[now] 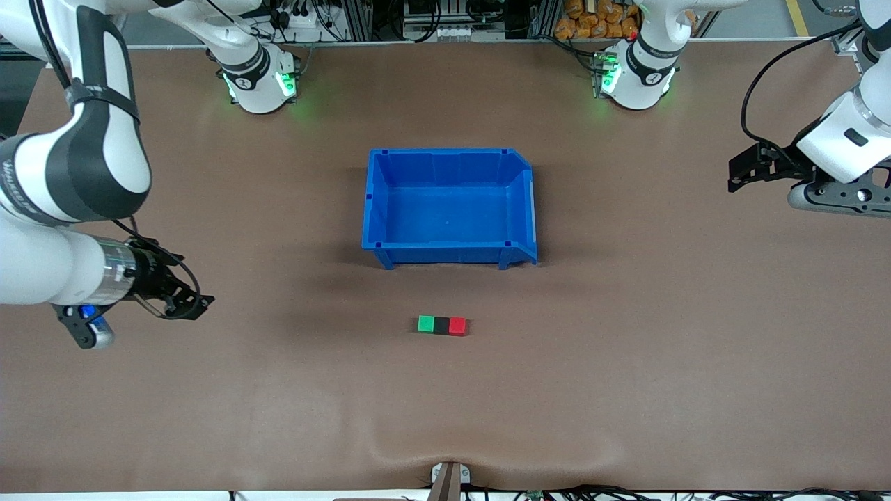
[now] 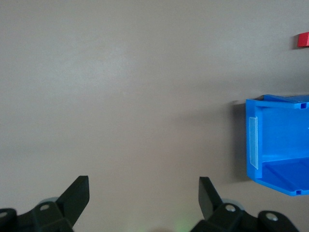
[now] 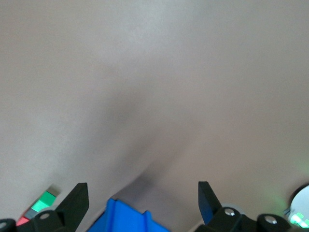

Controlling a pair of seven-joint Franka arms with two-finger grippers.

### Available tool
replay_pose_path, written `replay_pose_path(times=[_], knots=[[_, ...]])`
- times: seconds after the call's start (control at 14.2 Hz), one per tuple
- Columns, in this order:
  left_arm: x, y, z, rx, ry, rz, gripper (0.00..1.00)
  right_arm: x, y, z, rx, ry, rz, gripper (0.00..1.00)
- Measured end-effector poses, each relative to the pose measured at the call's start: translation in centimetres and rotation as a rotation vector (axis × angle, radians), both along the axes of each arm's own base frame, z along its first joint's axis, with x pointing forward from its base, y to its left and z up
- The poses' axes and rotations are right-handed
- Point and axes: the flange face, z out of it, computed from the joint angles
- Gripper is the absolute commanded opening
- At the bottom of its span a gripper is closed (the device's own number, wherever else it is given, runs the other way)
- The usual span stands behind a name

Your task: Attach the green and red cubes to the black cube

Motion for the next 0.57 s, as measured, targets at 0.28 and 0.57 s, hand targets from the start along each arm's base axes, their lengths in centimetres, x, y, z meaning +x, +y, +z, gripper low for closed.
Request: replay_pose_path(times=[0.28,0.57], knots=[[0.0,0.0,-0.1,0.000,0.001,0.000,1.00,-0.8,-3.8,2.2,0.024,-0.014,0.092,1.00],[0.0,0.0,-0.1,0.000,0.002,0.000,1.00,-2.1,-5.3,5.1,-0.010,-0.043,0.179,1.00]])
